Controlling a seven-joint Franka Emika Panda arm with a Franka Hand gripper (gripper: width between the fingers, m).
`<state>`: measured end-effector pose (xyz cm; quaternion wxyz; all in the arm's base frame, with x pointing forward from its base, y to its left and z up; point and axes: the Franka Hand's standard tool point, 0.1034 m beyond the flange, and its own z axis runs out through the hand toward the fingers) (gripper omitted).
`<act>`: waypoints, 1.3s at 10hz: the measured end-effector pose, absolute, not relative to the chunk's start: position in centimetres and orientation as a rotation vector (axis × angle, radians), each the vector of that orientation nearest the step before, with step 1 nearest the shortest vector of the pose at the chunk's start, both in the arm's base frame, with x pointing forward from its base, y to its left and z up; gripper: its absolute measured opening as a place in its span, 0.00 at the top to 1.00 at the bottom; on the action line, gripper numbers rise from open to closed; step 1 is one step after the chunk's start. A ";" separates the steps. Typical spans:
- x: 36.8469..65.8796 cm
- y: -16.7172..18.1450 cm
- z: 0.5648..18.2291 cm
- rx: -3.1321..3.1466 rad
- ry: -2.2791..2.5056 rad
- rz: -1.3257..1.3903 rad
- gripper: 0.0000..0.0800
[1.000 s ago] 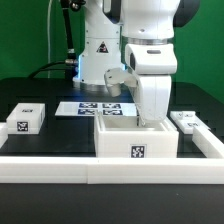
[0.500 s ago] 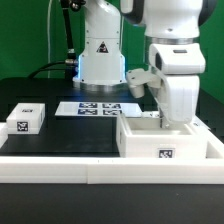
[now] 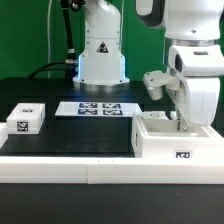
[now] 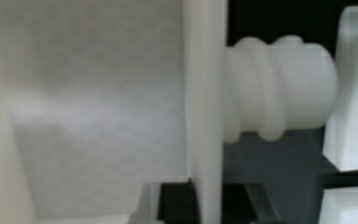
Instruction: Assemble cabinet
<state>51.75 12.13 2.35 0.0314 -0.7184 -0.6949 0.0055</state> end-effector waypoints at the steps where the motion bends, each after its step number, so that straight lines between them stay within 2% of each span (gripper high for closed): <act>1: 51.8 12.1 2.3 -2.213 -2.140 0.017 0.95; 2: 51.7 12.1 2.3 -2.213 -2.140 0.017 0.95; 3: 51.7 12.1 2.3 -2.214 -2.139 0.017 0.69; 4: 51.7 12.1 2.3 -2.214 -2.139 0.018 0.69; 5: 51.7 12.0 2.3 -2.214 -2.139 0.018 0.48; 6: 51.7 12.0 2.3 -2.215 -2.138 0.018 0.48; 7: 51.7 12.0 2.3 -2.215 -2.138 0.018 0.19; 8: 51.8 12.0 2.3 -2.215 -2.138 0.018 0.06; 9: 51.8 12.0 2.3 -2.216 -2.137 0.018 0.01; 13: 50.9 11.7 2.7 -2.221 -2.134 0.026 0.00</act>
Offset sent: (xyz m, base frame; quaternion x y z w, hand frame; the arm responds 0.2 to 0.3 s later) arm 0.0000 0.0000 0.0000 0.0000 0.0000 0.0000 1.0000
